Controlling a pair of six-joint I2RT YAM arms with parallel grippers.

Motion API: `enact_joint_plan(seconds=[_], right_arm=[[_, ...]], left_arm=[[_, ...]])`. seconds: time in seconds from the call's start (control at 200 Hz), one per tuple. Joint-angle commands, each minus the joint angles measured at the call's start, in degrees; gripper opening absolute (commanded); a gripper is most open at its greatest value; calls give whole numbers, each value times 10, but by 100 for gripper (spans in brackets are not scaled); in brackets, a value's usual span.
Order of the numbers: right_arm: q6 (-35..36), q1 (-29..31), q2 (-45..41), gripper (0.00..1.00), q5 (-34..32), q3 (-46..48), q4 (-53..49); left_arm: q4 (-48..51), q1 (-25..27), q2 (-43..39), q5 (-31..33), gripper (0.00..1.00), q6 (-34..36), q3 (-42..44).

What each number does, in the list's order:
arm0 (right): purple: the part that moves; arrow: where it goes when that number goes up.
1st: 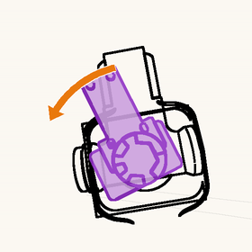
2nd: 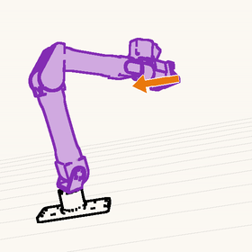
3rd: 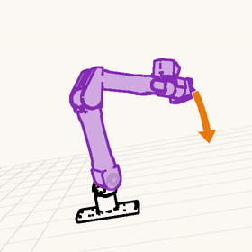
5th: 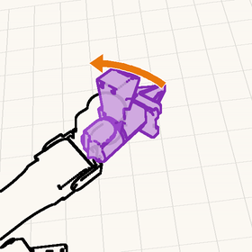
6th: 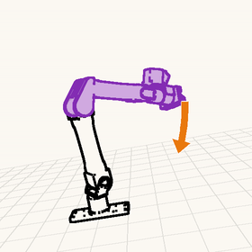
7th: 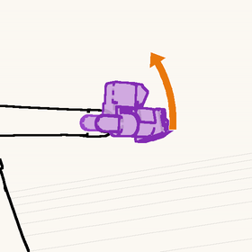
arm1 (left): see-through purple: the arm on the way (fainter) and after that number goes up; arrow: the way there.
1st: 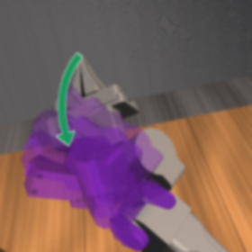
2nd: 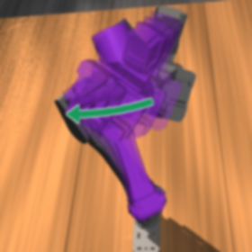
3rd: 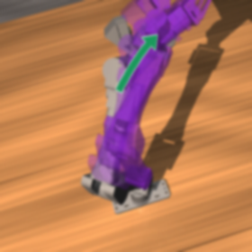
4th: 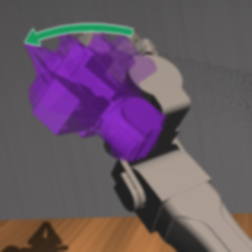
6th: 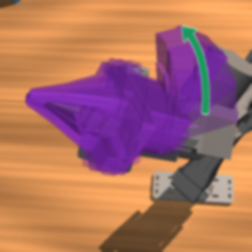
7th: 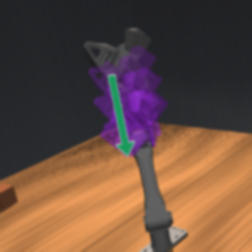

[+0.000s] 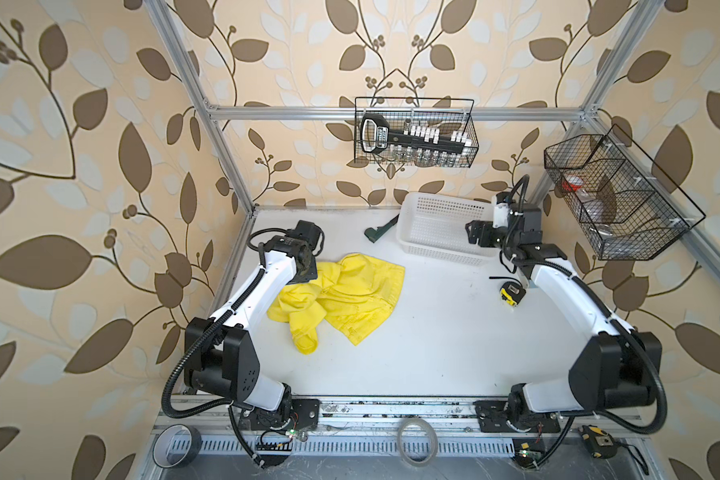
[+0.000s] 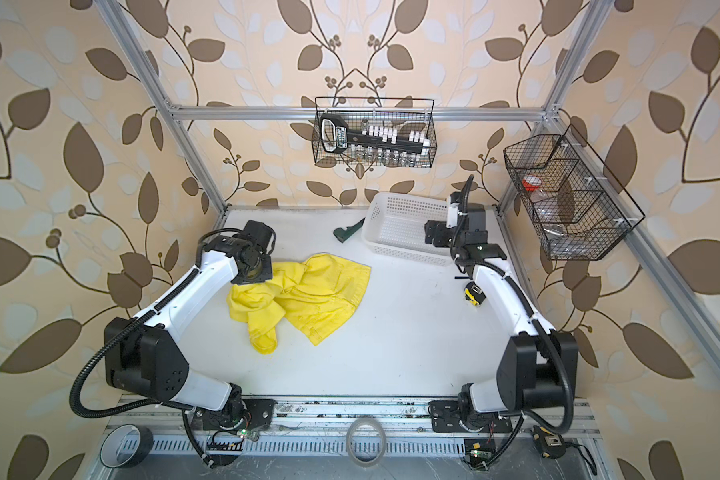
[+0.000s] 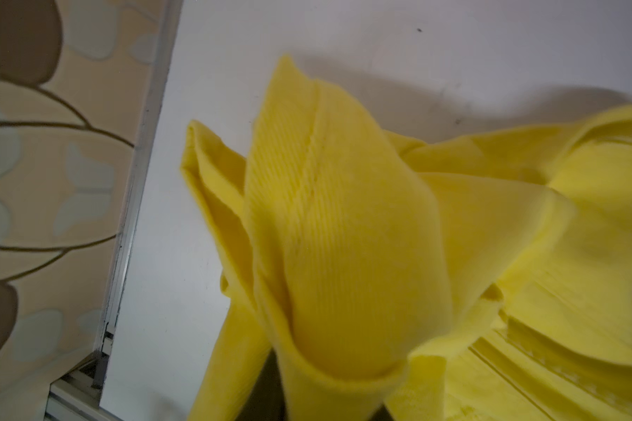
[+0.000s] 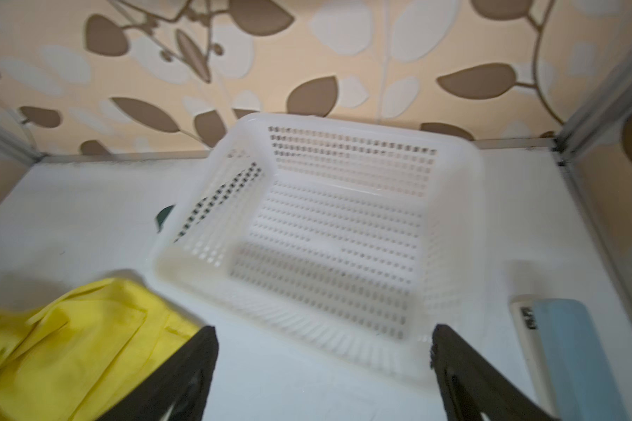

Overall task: Fold and stack the trousers
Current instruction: 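Move the right gripper from the basket to grasp the trousers' waistband near the pocket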

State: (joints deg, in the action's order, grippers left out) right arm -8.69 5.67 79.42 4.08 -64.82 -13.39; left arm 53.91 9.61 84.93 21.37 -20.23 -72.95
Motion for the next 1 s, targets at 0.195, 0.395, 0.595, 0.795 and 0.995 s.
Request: enact_joint_plan(seconds=[0.195,0.395,0.595,0.795,0.995], right_arm=[[-51,200,-84,99,-41,161,7],[-65,289,13,100,-97,154,42],[-64,329,167,99,-152,71,71],[-55,330,297,99,-143,-35,55],[-55,330,385,98,-167,-118,25]], left_arm=[[13,-72,18,100,69,54,-32],[20,-81,18,63,89,83,-73],[9,-41,-14,-60,98,100,-46],[3,18,-19,-63,98,54,-4],[-23,64,37,-9,99,64,-17]])
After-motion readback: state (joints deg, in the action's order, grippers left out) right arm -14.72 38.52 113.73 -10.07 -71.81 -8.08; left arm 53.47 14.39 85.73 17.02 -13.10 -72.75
